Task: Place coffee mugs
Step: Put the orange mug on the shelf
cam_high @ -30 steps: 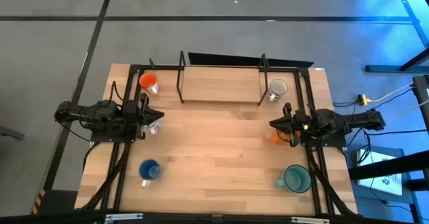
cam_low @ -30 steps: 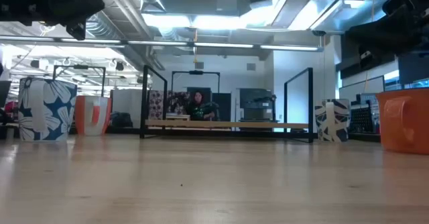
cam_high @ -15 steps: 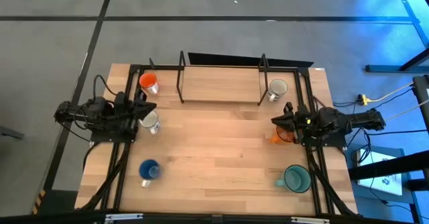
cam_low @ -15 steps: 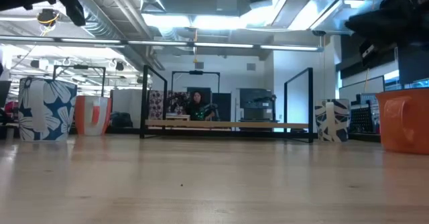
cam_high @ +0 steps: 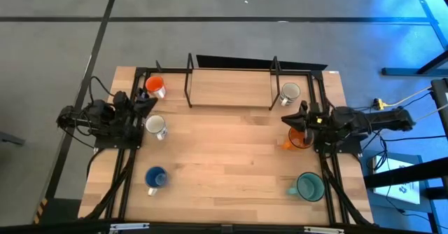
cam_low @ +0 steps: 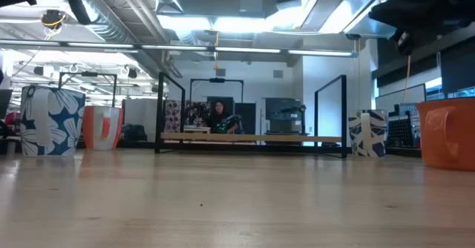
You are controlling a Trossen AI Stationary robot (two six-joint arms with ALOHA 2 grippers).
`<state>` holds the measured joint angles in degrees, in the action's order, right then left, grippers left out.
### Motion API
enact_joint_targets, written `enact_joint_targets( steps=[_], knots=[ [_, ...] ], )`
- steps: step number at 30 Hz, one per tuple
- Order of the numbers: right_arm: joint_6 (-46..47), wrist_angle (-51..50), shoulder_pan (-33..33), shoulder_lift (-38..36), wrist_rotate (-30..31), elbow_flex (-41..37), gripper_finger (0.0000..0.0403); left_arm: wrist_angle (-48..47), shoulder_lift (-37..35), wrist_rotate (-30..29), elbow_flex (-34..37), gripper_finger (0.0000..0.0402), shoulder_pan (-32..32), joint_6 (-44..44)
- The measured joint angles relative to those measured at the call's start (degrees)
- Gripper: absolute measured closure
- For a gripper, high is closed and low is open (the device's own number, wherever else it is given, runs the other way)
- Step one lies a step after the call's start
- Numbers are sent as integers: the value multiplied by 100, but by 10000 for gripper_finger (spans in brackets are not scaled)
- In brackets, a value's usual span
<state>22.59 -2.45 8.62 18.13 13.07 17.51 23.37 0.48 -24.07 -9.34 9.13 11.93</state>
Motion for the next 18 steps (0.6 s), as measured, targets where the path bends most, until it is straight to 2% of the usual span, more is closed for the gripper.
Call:
enact_joint_targets(
  steps=[4,11,15,18],
  knots=[
    [20,-435,-2,760,1,608,375,237,-1,-31,0,382,0,-1],
    [153,-1821,-1,1866,137,1724,375,307,26,-25,-52,382,0,-224],
    [145,-2542,0,2324,234,2305,375,300,282,86,-173,382,0,-656],
    [142,-2679,0,2616,240,2637,375,326,554,58,-292,382,0,-945]
  ],
)
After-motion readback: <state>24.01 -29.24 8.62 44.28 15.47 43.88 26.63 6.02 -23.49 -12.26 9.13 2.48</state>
